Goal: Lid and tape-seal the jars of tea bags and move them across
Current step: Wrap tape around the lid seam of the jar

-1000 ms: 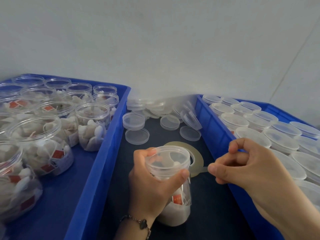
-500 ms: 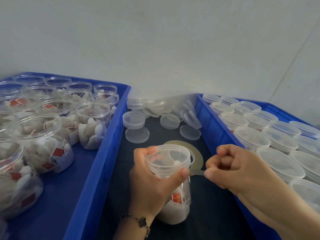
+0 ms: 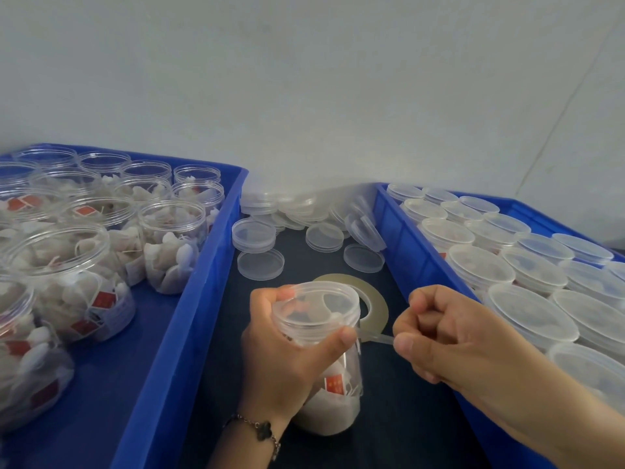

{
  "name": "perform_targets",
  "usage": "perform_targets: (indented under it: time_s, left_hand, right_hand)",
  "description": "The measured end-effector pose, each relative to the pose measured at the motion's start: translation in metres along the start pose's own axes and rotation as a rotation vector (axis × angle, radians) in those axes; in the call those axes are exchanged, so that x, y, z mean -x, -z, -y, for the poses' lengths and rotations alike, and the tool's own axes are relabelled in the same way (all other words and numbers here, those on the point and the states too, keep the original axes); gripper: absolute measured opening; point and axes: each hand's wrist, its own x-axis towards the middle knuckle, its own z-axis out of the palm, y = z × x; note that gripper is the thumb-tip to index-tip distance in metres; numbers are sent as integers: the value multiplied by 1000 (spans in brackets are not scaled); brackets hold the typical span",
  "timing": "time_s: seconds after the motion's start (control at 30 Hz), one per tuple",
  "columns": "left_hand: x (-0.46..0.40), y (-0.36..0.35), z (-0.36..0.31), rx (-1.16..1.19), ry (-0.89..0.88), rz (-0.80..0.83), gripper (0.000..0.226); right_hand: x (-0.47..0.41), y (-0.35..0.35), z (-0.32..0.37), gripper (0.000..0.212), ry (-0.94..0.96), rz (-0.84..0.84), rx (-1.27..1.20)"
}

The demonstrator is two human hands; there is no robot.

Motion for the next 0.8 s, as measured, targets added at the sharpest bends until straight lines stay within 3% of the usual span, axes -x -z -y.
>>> perform_targets:
  time_s: [0.07, 0.23, 0.37, 0.53, 0.8]
  left_hand:
    - [0, 0, 0, 9, 6, 5, 74]
    - [-1, 2, 1, 53, 27, -19, 72]
    - [-1, 2, 2, 80, 51, -14, 74]
    - [-3, 4, 0, 141, 75, 10, 88]
    - [-5, 10, -4, 295, 174, 31, 69]
  right_hand:
    - [2, 0, 0, 38, -5, 2, 24]
    - [3, 0, -3, 22, 44, -25, 66]
    - [1, 5, -4, 26, 109, -73, 122]
    - [-11, 8, -6, 17, 158, -163, 305]
    - [-41, -5, -9, 23, 165, -328, 472]
